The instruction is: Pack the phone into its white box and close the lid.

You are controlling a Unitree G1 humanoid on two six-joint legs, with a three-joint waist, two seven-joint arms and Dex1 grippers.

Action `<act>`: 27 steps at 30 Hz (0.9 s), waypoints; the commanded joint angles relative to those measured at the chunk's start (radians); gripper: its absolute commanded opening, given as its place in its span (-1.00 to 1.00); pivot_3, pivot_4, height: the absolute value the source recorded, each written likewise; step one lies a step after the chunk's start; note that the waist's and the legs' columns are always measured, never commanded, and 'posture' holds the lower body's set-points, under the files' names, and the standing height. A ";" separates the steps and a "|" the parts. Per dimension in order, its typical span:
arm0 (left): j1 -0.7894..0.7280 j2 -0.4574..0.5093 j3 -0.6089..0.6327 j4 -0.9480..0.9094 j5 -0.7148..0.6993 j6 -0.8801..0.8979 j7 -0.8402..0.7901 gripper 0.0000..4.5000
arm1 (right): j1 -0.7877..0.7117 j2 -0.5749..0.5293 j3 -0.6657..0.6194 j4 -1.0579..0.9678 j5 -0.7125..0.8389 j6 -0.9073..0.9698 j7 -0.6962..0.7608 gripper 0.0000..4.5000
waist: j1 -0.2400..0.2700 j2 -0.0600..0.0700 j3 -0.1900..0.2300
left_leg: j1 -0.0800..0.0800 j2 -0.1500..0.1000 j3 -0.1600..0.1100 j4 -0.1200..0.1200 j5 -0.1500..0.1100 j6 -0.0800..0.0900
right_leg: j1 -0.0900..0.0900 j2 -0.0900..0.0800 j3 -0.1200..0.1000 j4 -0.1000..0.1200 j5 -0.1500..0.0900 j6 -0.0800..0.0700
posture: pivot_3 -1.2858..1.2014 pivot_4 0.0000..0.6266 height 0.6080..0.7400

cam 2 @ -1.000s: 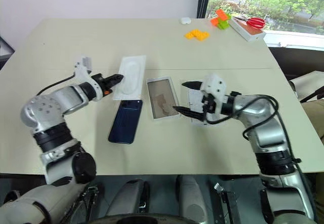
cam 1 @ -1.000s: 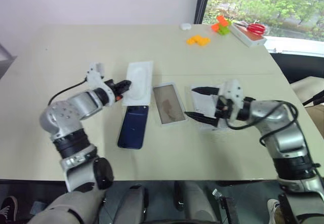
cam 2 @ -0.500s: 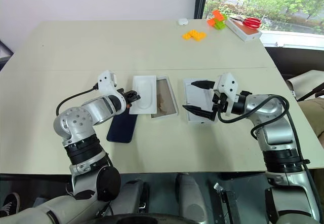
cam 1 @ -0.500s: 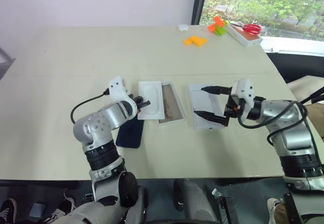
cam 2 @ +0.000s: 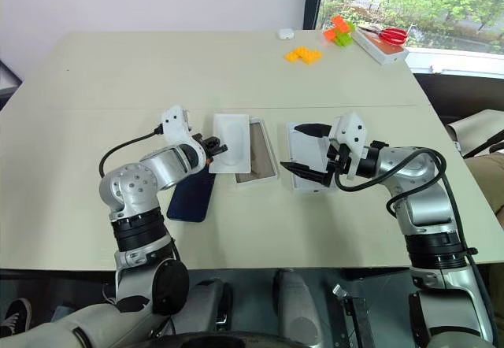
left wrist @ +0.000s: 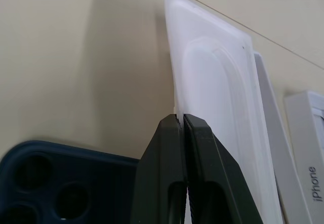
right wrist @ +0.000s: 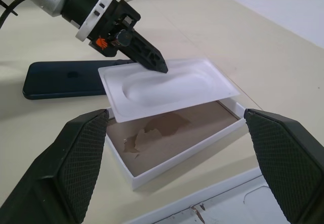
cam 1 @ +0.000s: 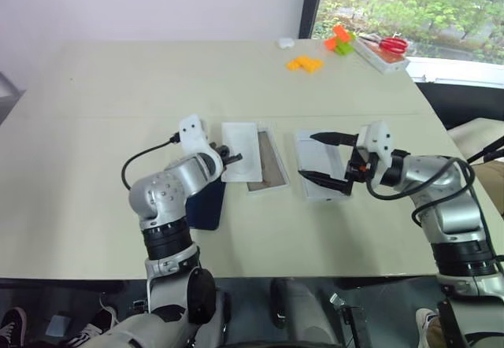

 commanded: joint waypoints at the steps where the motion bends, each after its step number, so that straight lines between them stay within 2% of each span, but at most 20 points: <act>1: -0.021 -0.036 -0.012 -0.019 -0.045 0.028 -0.031 -0.99 | -0.018 0.004 -0.010 -0.018 0.011 -0.018 -0.003 1.00 | 0.000 0.000 0.000 | 0.000 0.000 0.000 0.000 0.000 0.000 | 0.000 0.000 0.000 0.000 0.000 0.000 | 0.03 -0.52 1.00; 4: -0.015 -0.009 -0.043 -0.021 -0.039 0.028 -0.052 -0.99 | -0.018 0.009 -0.008 -0.019 0.013 -0.018 -0.004 1.00 | 0.001 0.000 0.000 | 0.000 0.000 0.000 0.000 0.000 0.000 | 0.000 0.000 0.000 0.000 0.000 0.000 | 0.03 -0.52 1.00; 14: -0.006 -0.034 -0.056 -0.004 -0.041 0.016 -0.053 -0.99 | -0.016 0.009 -0.008 -0.034 0.011 -0.017 -0.013 1.00 | 0.001 0.000 0.000 | 0.000 0.000 0.000 0.000 0.000 0.000 | 0.000 0.000 0.000 0.000 0.000 0.000 | 0.03 -0.52 1.00; 17: -0.007 -0.035 -0.054 -0.005 -0.051 0.018 -0.061 -0.54 | -0.015 0.011 -0.008 -0.038 0.011 -0.017 -0.017 1.00 | 0.001 0.000 0.000 | 0.000 0.000 0.000 0.000 0.000 0.000 | 0.000 0.000 0.000 0.000 0.000 0.000 | 0.03 -0.52 1.00; 22: -0.019 -0.022 -0.057 -0.022 -0.056 0.024 -0.064 0.57 | -0.014 0.015 -0.004 -0.037 0.010 -0.017 -0.022 1.00 | 0.000 0.000 0.000 | 0.000 0.000 0.000 0.000 0.000 0.000 | 0.000 0.000 0.000 0.000 0.000 0.000 | 0.03 -0.52 1.00; 27: -0.062 0.042 -0.033 -0.060 -0.083 0.088 -0.100 0.57 | -0.013 0.018 0.000 -0.033 0.009 -0.020 -0.025 1.00 | 0.001 0.000 0.000 | 0.000 0.000 0.000 0.000 0.000 0.000 | 0.000 0.000 0.000 0.000 0.000 0.000 | 0.03 -0.52 1.00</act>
